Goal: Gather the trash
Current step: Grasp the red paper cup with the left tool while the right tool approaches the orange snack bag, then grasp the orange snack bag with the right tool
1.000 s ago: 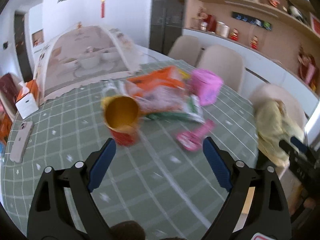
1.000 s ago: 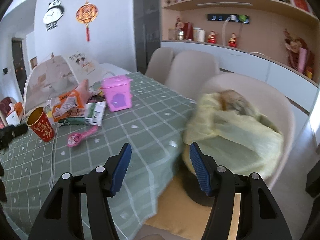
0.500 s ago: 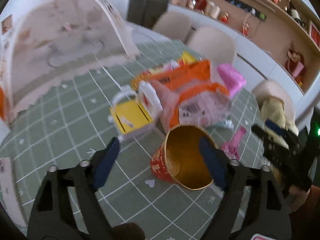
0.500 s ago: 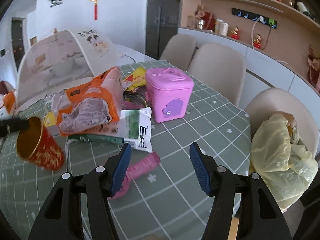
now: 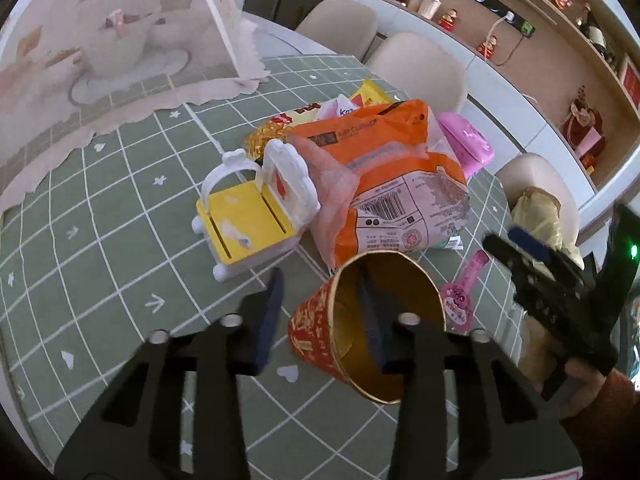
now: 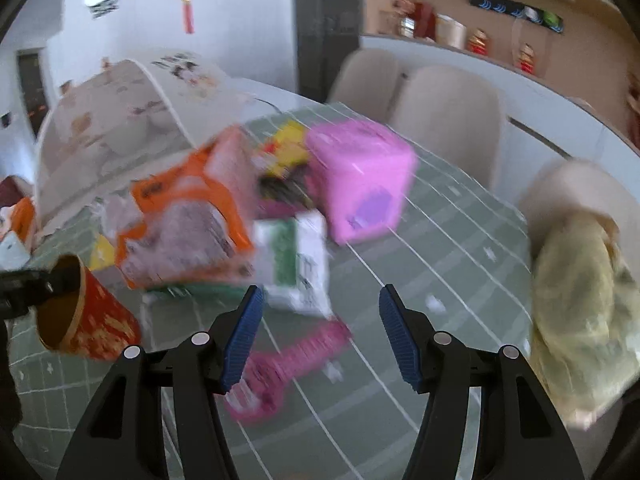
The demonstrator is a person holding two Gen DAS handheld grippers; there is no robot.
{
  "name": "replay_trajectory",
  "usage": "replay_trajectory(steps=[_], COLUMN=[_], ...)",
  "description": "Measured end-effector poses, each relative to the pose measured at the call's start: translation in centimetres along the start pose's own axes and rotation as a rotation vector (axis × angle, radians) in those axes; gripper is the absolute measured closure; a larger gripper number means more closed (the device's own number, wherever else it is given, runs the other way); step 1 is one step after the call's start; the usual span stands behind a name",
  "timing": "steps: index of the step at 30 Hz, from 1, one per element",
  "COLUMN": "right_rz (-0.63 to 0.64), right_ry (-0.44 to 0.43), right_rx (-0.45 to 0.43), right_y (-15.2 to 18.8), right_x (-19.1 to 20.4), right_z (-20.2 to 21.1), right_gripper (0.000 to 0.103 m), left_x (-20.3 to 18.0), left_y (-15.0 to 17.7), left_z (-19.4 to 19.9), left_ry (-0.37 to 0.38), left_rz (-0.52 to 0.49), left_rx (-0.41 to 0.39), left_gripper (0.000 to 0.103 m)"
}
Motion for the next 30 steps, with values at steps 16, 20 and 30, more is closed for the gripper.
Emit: replay_trajectory(steps=[16, 20, 30], right_rz=[0.146, 0.21, 0.197], right_ry=[-0.182, -0.178, -0.181], right_rx=[-0.072, -0.066, 0.052], right_y=[-8.1, -8.0, -9.4], right_x=[4.9, 5.8, 9.5], right_z=[-1.8, -2.2, -8.7], right_gripper=[0.056, 0.056, 0.064], left_x=[-0.6, -0.4, 2.2], left_y=[0.6, 1.5, 2.4], left_z=[3.7, 3.7, 4.2], left_ry=[-0.189, -0.183, -0.162], left_rz=[0.069, 0.099, 0.128], left_rx=[-0.071, -0.072, -0.082], left_gripper=[0.096, 0.096, 0.096])
Point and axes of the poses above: each gripper's, at about its wrist camera, not at the fingertips, and z roughly against the way its jaws point, x to its left, y to its underside, the point moved 10 cm from there along -z, roughly the way its jaws point, and after that the axes turned 2 degrees about x, right-handed, at the moved point
